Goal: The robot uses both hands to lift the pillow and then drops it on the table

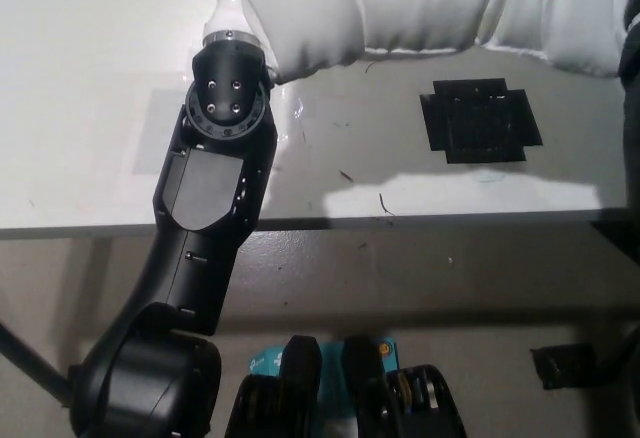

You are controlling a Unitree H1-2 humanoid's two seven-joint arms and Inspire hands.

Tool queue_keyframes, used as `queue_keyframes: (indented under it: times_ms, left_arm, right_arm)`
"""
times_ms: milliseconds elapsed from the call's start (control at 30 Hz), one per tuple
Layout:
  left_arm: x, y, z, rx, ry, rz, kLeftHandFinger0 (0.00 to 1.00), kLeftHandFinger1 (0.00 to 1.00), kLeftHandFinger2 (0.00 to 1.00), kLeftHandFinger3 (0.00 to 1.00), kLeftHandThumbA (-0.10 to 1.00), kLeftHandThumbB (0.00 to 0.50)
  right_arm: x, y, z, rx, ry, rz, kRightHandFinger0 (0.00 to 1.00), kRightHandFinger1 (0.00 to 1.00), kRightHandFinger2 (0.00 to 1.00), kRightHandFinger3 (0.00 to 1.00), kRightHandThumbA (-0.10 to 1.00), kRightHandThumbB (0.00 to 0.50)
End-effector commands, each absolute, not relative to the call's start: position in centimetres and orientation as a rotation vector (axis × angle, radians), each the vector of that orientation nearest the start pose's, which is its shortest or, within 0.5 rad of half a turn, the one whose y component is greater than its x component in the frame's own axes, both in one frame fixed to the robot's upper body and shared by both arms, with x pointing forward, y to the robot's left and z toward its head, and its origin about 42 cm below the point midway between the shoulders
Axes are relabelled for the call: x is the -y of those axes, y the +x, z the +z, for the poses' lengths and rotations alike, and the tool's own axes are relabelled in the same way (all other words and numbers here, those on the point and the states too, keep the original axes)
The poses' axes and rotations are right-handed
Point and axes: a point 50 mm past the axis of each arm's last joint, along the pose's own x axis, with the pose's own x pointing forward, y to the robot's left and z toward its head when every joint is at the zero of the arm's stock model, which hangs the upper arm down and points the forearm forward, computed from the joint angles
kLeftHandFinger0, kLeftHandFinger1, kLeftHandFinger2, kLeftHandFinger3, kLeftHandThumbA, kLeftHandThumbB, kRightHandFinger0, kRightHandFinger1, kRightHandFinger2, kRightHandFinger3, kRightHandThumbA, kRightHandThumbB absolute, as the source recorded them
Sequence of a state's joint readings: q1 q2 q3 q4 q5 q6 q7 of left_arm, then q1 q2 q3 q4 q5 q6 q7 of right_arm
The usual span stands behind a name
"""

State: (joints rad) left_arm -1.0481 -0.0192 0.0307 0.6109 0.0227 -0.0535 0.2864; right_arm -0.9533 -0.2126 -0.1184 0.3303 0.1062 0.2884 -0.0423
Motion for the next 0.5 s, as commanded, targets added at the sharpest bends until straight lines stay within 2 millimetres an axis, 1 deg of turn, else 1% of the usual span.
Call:
queue_keyframes:
  times_ms: [0,33,67,133,167,200,267,300,333,367,400,433,467]
  left_arm:
    - [-8.5,52.8,38.1,0.548,0.037,-0.026,1.00,1.00,1.00,1.00,1.00,0.181]
    - [-8.8,52.9,37.7,0.540,0.042,-0.021,1.00,1.00,1.00,1.00,1.00,0.177]
    - [-9.5,52.9,36.9,0.523,0.047,-0.011,1.00,1.00,1.00,1.00,1.00,0.172]
    - [-10.4,53.0,36.0,0.517,0.053,0.000,1.00,1.00,1.00,1.00,1.00,0.155]
    - [-10.3,53.0,36.1,0.519,0.053,-0.001,1.00,1.00,1.00,1.00,1.00,0.116]
    - [-11.1,53.2,35.2,0.492,0.046,0.005,1.00,1.00,1.00,1.00,1.00,0.157]
    - [-12.0,53.3,34.1,0.470,0.046,0.023,1.00,1.00,1.00,1.00,1.00,0.143]
    - [-12.5,53.2,33.4,0.457,0.049,0.036,1.00,1.00,1.00,1.00,1.00,0.145]
    - [-12.4,53.2,33.5,0.459,0.050,0.034,1.00,1.00,1.00,1.00,1.00,0.144]
    - [-13.0,53.3,32.3,0.438,0.053,0.055,1.00,1.00,1.00,1.00,1.00,0.129]
    - [-13.3,53.4,31.7,0.428,0.055,0.061,1.00,1.00,1.00,1.00,1.00,0.133]
    - [-13.7,53.5,30.8,0.406,0.060,0.069,1.00,1.00,1.00,1.00,1.00,0.141]
    - [-14.0,53.6,30.2,0.390,0.056,0.081,1.00,1.00,1.00,1.00,1.00,0.155]
  right_arm:
    - [20.4,52.5,39.2,0.377,-0.057,0.125,1.00,1.00,1.00,1.00,1.00,0.403]
    - [20.5,52.7,38.7,0.362,-0.057,0.118,1.00,1.00,1.00,1.00,1.00,0.397]
    - [20.7,53.0,37.5,0.346,-0.065,0.125,1.00,1.00,1.00,1.00,1.00,0.333]
    - [20.9,53.5,36.0,0.309,-0.048,0.118,1.00,1.00,1.00,1.00,1.00,0.325]
    - [21.0,53.5,36.1,0.310,-0.048,0.116,1.00,1.00,1.00,1.00,1.00,0.255]
    - [21.2,53.9,35.1,0.266,-0.074,0.098,1.00,1.00,1.00,1.00,1.00,0.329]
    - [21.3,54.3,34.1,0.242,-0.068,0.096,1.00,1.00,1.00,1.00,1.00,0.300]
    - [21.3,54.5,33.5,0.225,-0.060,0.100,1.00,1.00,1.00,1.00,1.00,0.295]
    - [21.4,54.5,33.5,0.227,-0.060,0.099,1.00,1.00,1.00,1.00,1.00,0.294]
    - [21.4,54.8,32.7,0.195,-0.076,0.093,1.00,1.00,1.00,1.00,1.00,0.314]
    - [21.4,54.8,32.3,0.187,-0.085,0.097,1.00,1.00,1.00,1.00,1.00,0.348]
    - [21.2,55.0,31.8,0.168,-0.083,0.102,1.00,1.00,1.00,1.00,1.00,0.368]
    - [21.3,55.2,31.3,0.158,-0.096,0.099,1.00,1.00,1.00,1.00,1.00,0.372]
